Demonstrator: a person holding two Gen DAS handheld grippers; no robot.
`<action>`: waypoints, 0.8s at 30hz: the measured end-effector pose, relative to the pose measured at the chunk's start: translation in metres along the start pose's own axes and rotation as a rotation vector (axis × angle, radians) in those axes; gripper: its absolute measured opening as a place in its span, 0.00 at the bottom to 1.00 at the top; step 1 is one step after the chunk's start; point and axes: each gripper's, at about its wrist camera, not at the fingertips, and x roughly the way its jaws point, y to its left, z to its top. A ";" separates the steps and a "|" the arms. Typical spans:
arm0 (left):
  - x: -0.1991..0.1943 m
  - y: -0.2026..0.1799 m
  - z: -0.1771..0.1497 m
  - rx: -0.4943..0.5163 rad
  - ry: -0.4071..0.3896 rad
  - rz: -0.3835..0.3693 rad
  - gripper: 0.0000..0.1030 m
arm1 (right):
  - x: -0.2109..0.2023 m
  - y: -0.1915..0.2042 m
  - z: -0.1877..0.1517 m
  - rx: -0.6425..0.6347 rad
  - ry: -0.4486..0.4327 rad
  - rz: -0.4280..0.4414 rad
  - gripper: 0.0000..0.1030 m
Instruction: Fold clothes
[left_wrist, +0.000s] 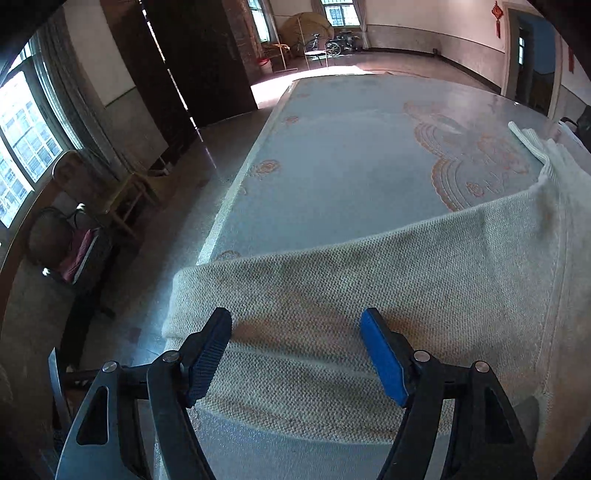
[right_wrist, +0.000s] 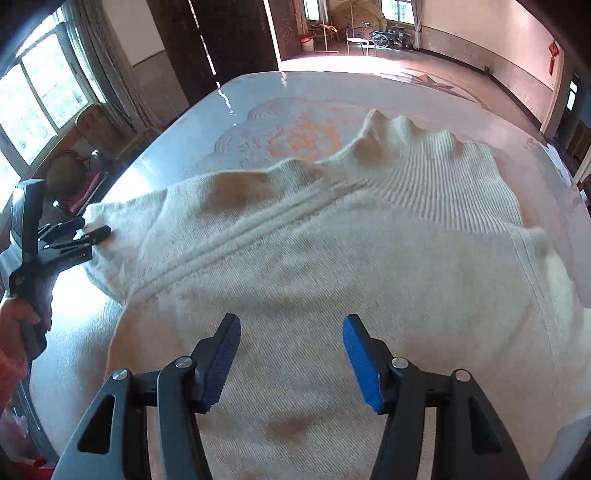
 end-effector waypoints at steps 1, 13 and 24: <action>0.001 0.003 -0.002 -0.013 -0.003 0.000 0.76 | 0.016 0.016 0.016 -0.024 -0.008 0.013 0.57; 0.009 0.047 -0.028 -0.144 -0.053 0.035 1.00 | 0.069 0.112 0.075 -0.190 0.047 -0.067 0.60; -0.060 0.030 -0.027 -0.232 -0.163 -0.089 0.99 | 0.036 0.039 0.045 -0.033 0.025 -0.031 0.55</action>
